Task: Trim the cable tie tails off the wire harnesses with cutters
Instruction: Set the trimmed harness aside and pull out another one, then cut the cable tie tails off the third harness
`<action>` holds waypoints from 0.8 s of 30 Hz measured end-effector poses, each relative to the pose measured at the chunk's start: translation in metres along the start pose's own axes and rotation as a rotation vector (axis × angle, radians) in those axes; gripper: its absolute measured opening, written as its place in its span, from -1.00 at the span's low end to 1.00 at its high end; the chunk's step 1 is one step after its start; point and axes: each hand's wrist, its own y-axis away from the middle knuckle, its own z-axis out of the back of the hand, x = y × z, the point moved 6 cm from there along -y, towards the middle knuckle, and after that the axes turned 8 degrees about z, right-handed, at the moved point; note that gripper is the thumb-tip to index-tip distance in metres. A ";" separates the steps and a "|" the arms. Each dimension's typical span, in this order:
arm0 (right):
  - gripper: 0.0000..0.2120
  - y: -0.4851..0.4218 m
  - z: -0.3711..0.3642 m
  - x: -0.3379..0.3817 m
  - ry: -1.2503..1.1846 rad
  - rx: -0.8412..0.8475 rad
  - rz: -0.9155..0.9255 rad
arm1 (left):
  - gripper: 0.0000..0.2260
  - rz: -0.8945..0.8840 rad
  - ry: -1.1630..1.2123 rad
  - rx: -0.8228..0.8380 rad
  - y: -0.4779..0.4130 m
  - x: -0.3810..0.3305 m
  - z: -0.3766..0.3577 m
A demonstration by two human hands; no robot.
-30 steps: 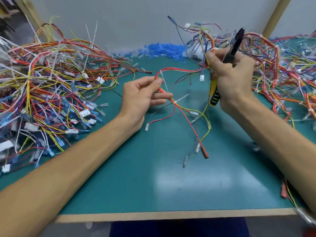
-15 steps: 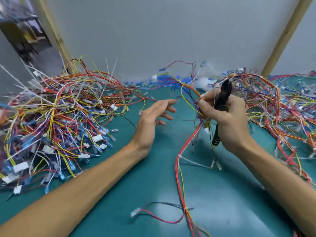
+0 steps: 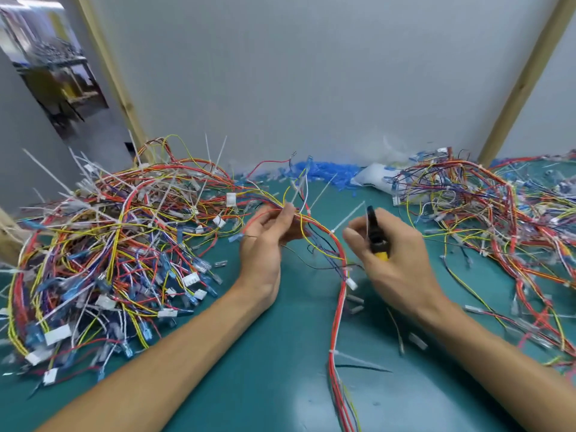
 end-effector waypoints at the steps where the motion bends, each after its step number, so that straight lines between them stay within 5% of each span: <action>1: -0.82 -0.001 0.005 -0.007 -0.049 -0.088 -0.068 | -0.89 0.024 0.022 -0.003 -0.001 0.001 0.002; 6: -0.84 -0.003 0.022 -0.031 -0.109 -0.249 -0.226 | -0.91 0.172 0.057 0.055 -0.004 0.006 0.002; 11: -0.67 0.000 0.007 -0.052 -0.060 -0.015 -0.435 | -0.92 0.170 0.013 0.040 -0.003 0.005 0.002; 15: -0.45 0.001 0.004 -0.053 -0.001 0.188 -0.430 | -0.83 0.225 0.040 0.071 0.001 0.006 -0.003; 19: -0.79 -0.003 0.005 -0.041 -0.221 0.027 -0.347 | -0.85 0.351 0.123 0.056 0.004 0.009 -0.004; 21: -0.79 -0.003 0.007 -0.036 -0.334 -0.069 -0.352 | -0.87 0.370 0.135 0.054 0.004 0.012 -0.004; 24: -0.87 -0.008 0.024 -0.023 -0.209 -0.150 -0.261 | -0.88 0.329 0.147 0.056 0.002 0.012 -0.004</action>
